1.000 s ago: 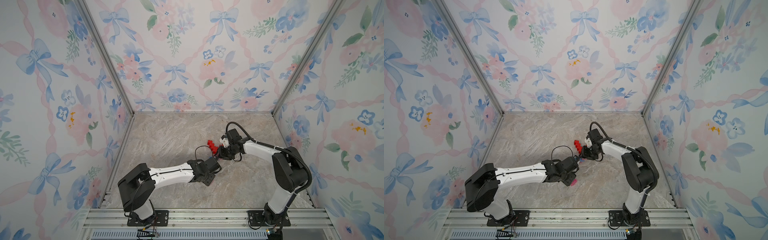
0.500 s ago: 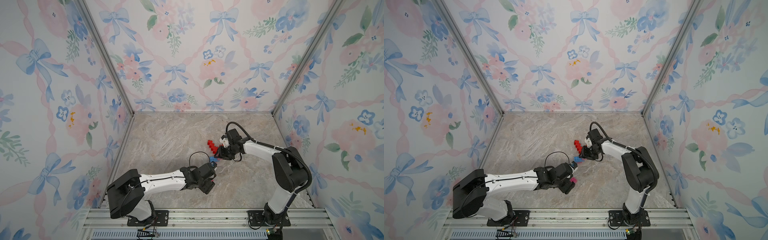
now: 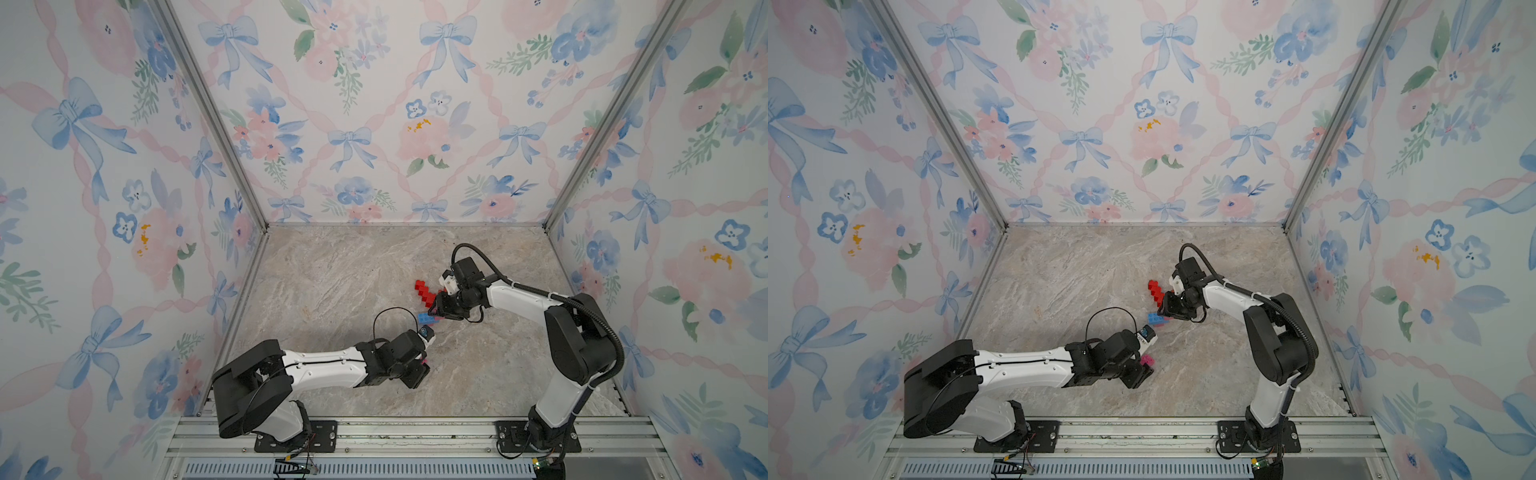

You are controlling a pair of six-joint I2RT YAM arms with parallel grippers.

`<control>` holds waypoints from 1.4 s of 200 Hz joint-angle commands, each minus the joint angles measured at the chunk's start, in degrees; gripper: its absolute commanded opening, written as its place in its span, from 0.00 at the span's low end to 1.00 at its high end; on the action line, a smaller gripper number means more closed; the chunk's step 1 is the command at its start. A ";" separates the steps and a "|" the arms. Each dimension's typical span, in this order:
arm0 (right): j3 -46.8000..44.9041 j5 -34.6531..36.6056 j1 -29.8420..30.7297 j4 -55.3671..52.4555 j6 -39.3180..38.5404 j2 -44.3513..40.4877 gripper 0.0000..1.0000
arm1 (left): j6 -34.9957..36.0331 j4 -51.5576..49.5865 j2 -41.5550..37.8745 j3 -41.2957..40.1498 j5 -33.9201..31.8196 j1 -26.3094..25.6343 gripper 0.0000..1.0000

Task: Assemble the letter v with lego
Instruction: Pick up the lego brick from the center of the board.

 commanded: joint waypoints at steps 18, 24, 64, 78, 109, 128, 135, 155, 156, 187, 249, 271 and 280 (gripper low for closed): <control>0.37 0.75 0.48 -2.01 -1.03 -1.03 0.46 | -1.22 7.12 -2.49 -5.29 0.78 1.02 0.57; 0.37 0.79 0.45 -2.01 -1.07 -1.09 0.46 | -1.33 7.46 -2.64 -5.49 0.38 1.02 0.57; 0.46 0.84 0.46 -2.25 -1.07 -1.35 0.46 | -1.74 9.01 -2.08 -5.97 0.50 0.98 0.54; 0.37 0.87 0.46 -2.24 -1.02 -1.36 0.46 | -1.92 9.42 -1.88 -5.76 0.78 1.00 0.54; 0.33 0.48 0.50 -2.16 -1.14 -1.07 0.46 | -1.75 10.25 -0.27 -5.24 1.17 1.07 0.52; 0.30 0.48 0.45 -2.14 -1.26 -1.27 0.46 | -1.70 10.36 1.06 -4.98 1.24 1.11 0.50; 0.29 0.48 0.49 -2.18 -1.28 -1.27 0.46 | -1.65 10.44 1.43 -4.90 1.15 1.08 0.50; 0.33 0.57 0.51 -2.31 -1.42 -1.29 0.46 | -1.61 10.70 2.58 -4.42 1.36 1.15 0.50; 0.35 0.57 0.52 -2.31 -1.42 -1.28 0.46 | -1.61 10.66 2.63 -4.41 1.34 1.17 0.50; 0.33 0.57 0.47 -2.37 -1.43 -1.27 0.46 | -1.70 10.95 3.59 -3.83 0.97 1.40 0.50; 0.31 0.72 0.46 -2.66 -1.78 -1.09 0.46 | -1.87 11.06 4.95 -3.44 1.98 2.19 0.46; 0.37 0.70 0.43 -2.75 -1.94 -1.01 0.46 | -1.70 11.06 5.43 -3.34 2.44 2.40 0.43; 0.37 0.66 0.43 -2.78 -1.95 -1.02 0.46 | -1.70 11.12 5.57 -3.43 2.46 2.50 0.41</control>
